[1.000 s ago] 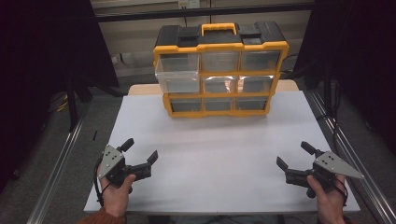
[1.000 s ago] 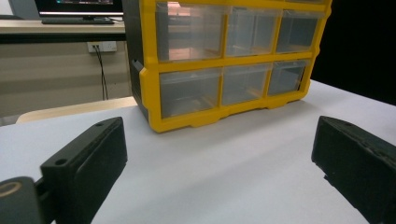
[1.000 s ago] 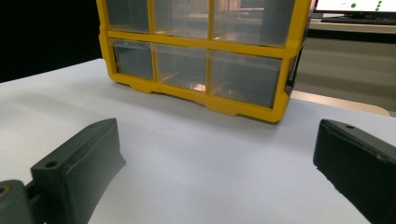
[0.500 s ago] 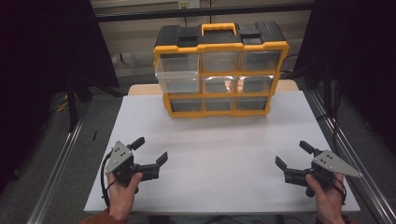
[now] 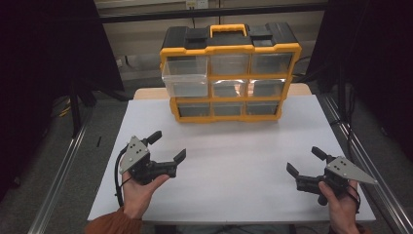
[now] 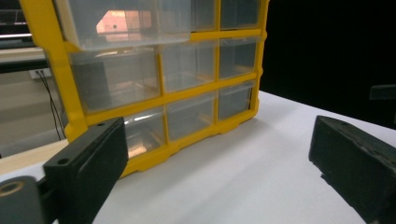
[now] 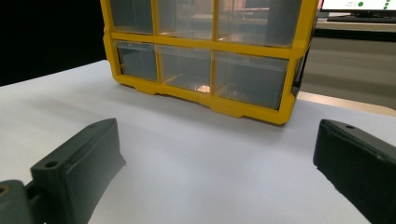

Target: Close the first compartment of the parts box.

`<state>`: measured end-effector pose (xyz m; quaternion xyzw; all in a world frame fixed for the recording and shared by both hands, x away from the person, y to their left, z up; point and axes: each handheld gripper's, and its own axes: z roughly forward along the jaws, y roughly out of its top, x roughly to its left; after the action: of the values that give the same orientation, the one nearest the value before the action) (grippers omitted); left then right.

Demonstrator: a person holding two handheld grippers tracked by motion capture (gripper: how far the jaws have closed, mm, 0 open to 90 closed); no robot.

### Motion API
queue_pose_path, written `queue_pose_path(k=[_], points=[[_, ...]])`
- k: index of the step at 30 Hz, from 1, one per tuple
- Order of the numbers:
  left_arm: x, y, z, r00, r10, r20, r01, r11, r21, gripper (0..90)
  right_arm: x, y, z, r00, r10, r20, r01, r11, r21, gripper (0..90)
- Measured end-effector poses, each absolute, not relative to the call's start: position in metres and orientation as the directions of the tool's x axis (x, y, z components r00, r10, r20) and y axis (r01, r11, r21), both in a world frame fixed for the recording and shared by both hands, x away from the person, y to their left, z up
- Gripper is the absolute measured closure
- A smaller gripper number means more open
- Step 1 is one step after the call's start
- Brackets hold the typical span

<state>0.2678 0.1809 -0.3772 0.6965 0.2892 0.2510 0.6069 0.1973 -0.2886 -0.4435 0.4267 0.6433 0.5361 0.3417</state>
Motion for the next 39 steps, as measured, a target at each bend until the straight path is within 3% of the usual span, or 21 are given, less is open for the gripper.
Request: queue_pose_path(k=[9,19,39], points=[[0.273,0.168,-0.366,0.716,0.698,0.012,0.076,-0.095,0.993,8.9,0.197,-0.287,-0.444,-0.408,0.913,0.017,0.183,0.063,0.981,0.7],[0.286,0.160,-0.356,0.725,0.689,0.002,0.057,-0.064,0.996,21.0,0.197,-0.287,-0.444,-0.408,0.913,0.024,0.188,0.059,0.980,0.6],[0.302,0.156,-0.338,0.746,0.666,0.025,0.036,-0.078,0.996,64.0,0.198,-0.287,-0.444,-0.414,0.910,0.021,0.186,0.062,0.980,0.6]])
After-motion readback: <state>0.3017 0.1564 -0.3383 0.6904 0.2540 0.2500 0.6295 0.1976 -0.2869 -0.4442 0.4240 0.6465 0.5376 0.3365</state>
